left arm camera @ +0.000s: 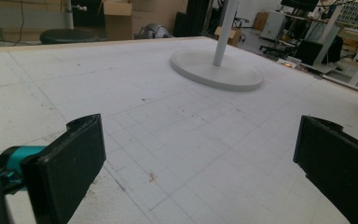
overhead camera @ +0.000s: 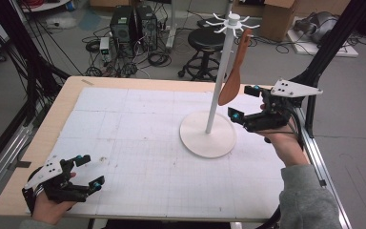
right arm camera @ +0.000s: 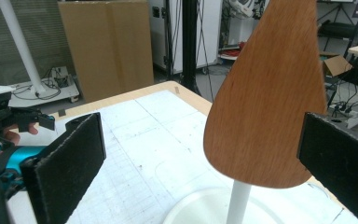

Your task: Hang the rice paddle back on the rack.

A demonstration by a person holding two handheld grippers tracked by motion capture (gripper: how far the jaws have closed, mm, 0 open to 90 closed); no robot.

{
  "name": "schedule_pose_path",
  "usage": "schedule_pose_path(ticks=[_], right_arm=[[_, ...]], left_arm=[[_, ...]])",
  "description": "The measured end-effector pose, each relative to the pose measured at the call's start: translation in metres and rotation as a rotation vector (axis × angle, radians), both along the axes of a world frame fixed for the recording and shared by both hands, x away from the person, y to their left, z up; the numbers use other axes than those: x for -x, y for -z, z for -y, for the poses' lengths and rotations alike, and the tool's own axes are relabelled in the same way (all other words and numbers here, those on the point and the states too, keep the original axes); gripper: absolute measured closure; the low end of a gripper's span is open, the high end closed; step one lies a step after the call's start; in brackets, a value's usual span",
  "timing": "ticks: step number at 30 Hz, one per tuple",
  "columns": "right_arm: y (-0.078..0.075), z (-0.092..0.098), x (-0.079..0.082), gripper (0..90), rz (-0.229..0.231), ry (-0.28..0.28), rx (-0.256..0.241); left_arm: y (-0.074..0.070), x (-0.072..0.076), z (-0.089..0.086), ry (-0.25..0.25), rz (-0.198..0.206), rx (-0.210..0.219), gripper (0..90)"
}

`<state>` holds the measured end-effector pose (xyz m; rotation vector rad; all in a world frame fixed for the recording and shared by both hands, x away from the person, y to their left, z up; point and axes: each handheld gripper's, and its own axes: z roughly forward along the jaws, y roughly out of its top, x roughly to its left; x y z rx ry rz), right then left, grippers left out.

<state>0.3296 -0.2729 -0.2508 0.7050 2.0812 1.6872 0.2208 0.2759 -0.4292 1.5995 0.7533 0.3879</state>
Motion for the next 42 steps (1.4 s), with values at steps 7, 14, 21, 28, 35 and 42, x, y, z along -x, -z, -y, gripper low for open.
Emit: schedule_pose_path(ticks=[7,14,21,28,35,42], right_arm=[[0.014,-0.003,0.005,0.0,-0.017,0.001,-0.015],[0.033,-0.003,0.012,0.0,-0.022,0.001,-0.029],[0.059,0.000,0.026,0.0,-0.011,0.012,-0.031],[0.086,0.008,0.036,0.0,-0.050,0.023,-0.020],[0.114,0.014,0.042,0.0,-0.080,-0.013,-0.026],[0.132,0.016,0.047,0.0,-0.100,-0.035,0.020]], left_arm=[[-0.003,0.003,-0.005,-0.005,0.016,0.013,2.6],[-0.004,0.001,-0.005,0.000,0.021,0.018,2.6],[-0.006,-0.003,-0.005,0.012,0.029,0.017,2.6],[-0.005,-0.008,0.003,0.038,0.027,0.008,2.6],[-0.003,-0.012,0.008,0.051,0.020,-0.007,2.6],[-0.002,-0.011,0.010,0.058,0.019,-0.027,2.6]])
